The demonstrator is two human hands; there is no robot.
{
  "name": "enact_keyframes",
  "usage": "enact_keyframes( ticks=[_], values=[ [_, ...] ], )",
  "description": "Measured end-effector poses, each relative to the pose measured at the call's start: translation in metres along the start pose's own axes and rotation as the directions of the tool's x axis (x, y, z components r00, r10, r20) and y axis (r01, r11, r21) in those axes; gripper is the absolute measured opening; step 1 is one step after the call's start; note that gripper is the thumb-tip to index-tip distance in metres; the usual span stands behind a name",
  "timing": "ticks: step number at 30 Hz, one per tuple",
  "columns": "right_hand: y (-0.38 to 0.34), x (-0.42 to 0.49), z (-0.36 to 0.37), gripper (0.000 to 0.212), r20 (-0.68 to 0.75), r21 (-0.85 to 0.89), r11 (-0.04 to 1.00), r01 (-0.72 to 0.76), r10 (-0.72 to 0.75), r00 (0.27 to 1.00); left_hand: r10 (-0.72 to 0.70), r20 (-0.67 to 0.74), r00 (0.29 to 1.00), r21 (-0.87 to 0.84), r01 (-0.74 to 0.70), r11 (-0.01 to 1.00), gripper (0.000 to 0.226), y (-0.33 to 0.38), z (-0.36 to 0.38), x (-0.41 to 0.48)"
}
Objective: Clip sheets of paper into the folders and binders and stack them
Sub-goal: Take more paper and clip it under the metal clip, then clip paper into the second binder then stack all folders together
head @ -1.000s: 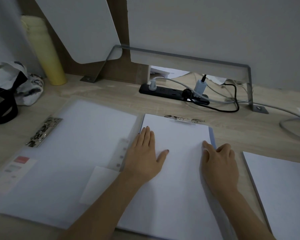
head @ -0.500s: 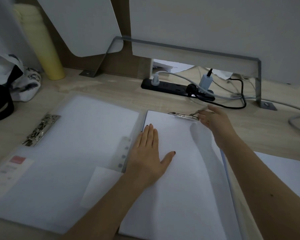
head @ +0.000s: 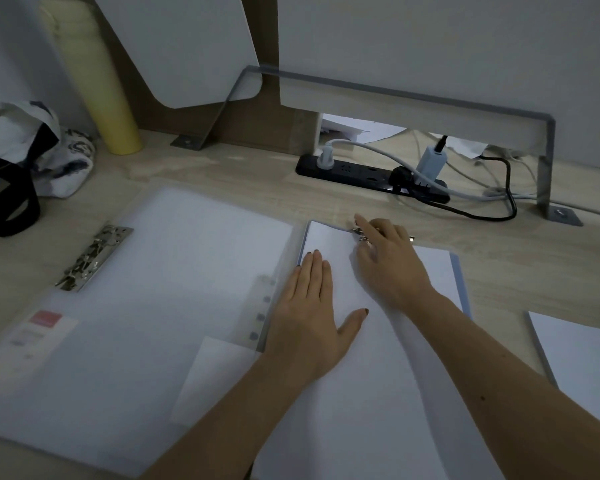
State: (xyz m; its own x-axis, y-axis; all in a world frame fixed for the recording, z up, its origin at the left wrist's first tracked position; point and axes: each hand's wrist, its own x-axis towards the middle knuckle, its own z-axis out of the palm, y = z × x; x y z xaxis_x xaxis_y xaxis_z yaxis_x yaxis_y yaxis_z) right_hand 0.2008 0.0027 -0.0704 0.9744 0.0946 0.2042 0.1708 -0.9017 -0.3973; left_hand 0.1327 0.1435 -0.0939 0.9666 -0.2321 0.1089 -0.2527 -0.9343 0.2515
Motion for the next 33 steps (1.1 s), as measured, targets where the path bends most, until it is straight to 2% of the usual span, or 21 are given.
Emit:
enact_keyframes(
  ticks=[4,10,14,18,20,23,25,27,30,33],
  values=[
    [0.004,-0.002,0.014,0.047,-0.023,-0.101,0.994,0.051,-0.053,0.998,0.000,-0.003,1.000,0.020,0.001,1.000,0.085,-0.001,0.001,0.001],
    [0.000,-0.002,0.019,0.044,-0.048,-0.083,0.996,-0.015,0.011,0.999,-0.008,0.056,0.998,0.028,0.006,1.000,0.084,-0.001,-0.002,0.001],
    [-0.002,-0.006,0.012,0.047,0.033,-0.044,0.999,-0.023,0.025,0.999,-0.017,0.075,0.997,0.050,0.013,0.999,0.087,-0.001,-0.005,0.001],
    [0.003,-0.029,-0.014,0.047,0.061,0.070,0.992,-0.110,0.105,0.993,0.035,0.075,0.997,0.070,-0.040,0.997,0.092,0.001,-0.012,0.000],
    [0.014,-0.049,-0.034,0.045,0.078,0.146,0.969,-0.197,0.188,0.979,0.028,0.147,0.989,0.089,-0.041,0.995,0.078,0.004,-0.015,-0.002],
    [0.046,-0.088,-0.070,0.031,0.090,0.220,0.929,-0.297,0.284,0.955,0.022,0.124,0.992,0.102,-0.035,0.994,0.069,0.023,-0.026,-0.010],
    [0.069,-0.120,-0.094,0.028,0.056,0.227,0.904,-0.361,0.358,0.932,0.057,0.111,0.992,-0.052,-0.052,0.997,0.059,0.049,-0.033,-0.021],
    [0.093,-0.152,-0.117,0.037,0.008,0.186,0.866,-0.464,0.471,0.882,0.068,0.125,0.990,-0.325,-0.024,0.946,0.056,0.080,-0.034,-0.034],
    [0.124,-0.195,-0.143,0.039,-0.037,0.150,0.805,-0.574,0.584,0.811,0.126,0.206,0.971,-0.642,0.037,0.766,0.055,0.135,-0.027,-0.057],
    [0.157,-0.230,-0.156,0.039,-0.065,0.108,0.737,-0.667,0.674,0.735,0.180,0.350,0.919,-0.780,0.180,0.599,0.052,0.185,-0.021,-0.080]
  ],
)
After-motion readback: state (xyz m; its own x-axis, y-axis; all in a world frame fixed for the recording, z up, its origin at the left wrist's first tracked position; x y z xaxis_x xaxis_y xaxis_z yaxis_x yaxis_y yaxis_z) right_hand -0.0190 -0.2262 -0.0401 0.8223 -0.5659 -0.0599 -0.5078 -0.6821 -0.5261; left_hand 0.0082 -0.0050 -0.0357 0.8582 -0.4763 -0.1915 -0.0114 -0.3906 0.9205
